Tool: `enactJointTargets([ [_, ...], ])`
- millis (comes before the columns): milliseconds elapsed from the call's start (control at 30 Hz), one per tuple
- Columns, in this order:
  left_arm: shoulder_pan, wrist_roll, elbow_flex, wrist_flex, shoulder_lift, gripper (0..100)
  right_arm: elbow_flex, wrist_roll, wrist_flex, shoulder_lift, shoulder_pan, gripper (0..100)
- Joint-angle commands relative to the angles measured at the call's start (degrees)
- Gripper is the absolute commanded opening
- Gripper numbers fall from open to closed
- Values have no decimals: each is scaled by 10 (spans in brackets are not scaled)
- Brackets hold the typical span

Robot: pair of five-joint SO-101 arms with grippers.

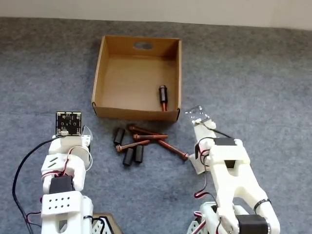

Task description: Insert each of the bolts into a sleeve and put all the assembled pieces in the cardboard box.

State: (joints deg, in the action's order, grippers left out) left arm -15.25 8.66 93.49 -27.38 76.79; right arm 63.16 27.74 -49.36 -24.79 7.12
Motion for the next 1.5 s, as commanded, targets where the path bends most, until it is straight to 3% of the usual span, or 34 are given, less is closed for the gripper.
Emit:
enactJointTargets([
  [0,-3,4,-16,1,3,136,3,10,-8,2,-4,167],
  [300,-3,4,-16,1,3,136,3,10,-44,1,-4,185],
  [433,-3,4,-16,1,3,136,3,33,-53,1,-4,0],
  [600,-4,4,-17,1,3,136,1,44,-57,-7,-7,8],
  [800,-18,-2,-32,-3,-3,137,-2,-76,-54,-135,-18,5],
  [1133,29,-2,-68,-82,-5,140,43,-225,-37,-388,122,5],
  [1467,87,2,-99,-120,-38,140,175,-237,57,-471,121,5],
])
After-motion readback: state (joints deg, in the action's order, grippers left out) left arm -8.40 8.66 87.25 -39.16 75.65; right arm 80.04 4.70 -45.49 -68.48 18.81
